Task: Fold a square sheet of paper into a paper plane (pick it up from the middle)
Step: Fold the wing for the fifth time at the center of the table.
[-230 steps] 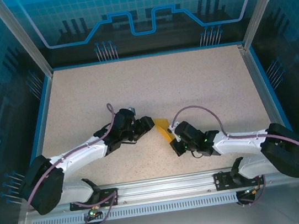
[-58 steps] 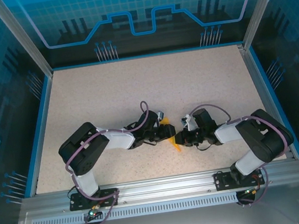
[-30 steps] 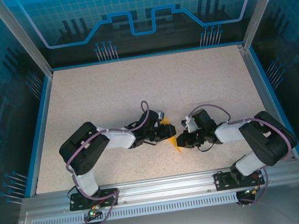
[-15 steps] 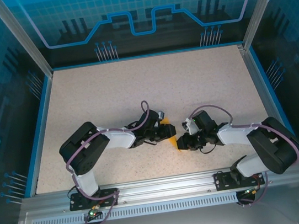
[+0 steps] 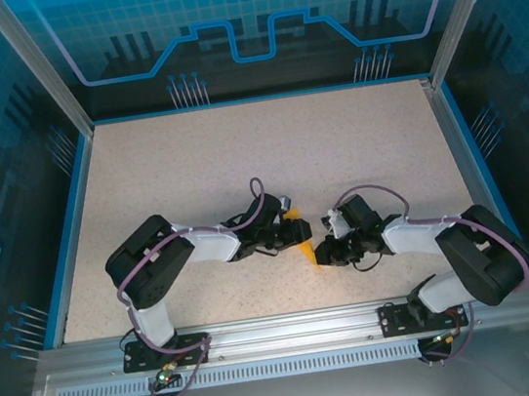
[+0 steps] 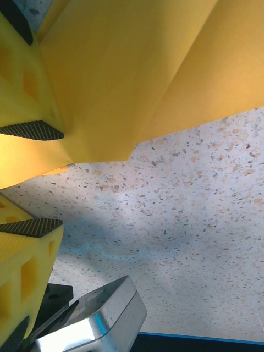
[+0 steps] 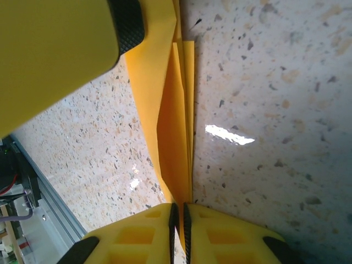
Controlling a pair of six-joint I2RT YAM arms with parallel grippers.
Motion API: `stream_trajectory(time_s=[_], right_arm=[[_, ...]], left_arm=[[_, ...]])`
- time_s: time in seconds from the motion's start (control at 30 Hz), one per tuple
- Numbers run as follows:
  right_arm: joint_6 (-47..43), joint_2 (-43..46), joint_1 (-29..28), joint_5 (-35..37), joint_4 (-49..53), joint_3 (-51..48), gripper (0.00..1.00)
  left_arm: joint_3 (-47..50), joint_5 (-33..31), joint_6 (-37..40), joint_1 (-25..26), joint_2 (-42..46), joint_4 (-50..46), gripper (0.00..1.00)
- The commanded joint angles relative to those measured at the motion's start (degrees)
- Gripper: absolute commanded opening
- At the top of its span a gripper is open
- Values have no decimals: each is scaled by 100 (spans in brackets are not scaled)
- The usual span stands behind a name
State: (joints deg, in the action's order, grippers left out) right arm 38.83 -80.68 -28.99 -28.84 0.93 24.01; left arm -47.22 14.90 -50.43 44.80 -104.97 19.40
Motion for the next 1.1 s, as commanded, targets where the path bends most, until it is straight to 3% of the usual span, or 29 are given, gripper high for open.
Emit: stream_trajectory(time_s=[0.0,0.33,0.57,0.67,0.87,1.07], right_arm=[[-127,-118,-80,147,447,64,12],[-201,-172,-141,424,863,-4,13],[183,1033,114,370,704,20,19],[361,1256,365,-89,327,21,19],[827,685,289,-758,-682,77,12],[920,185,81,-638,-874,157,10]], left_arm=[[-72,-47,104,2,-129,-212,46],[-88,-55,95,-3,-135,-251,46],[-59,-65,91,1,-121,-264,46],[-51,-72,87,3,-129,-263,46],[-70,-52,78,-5,-138,-268,46],[-77,-58,57,1,-151,-270,46]])
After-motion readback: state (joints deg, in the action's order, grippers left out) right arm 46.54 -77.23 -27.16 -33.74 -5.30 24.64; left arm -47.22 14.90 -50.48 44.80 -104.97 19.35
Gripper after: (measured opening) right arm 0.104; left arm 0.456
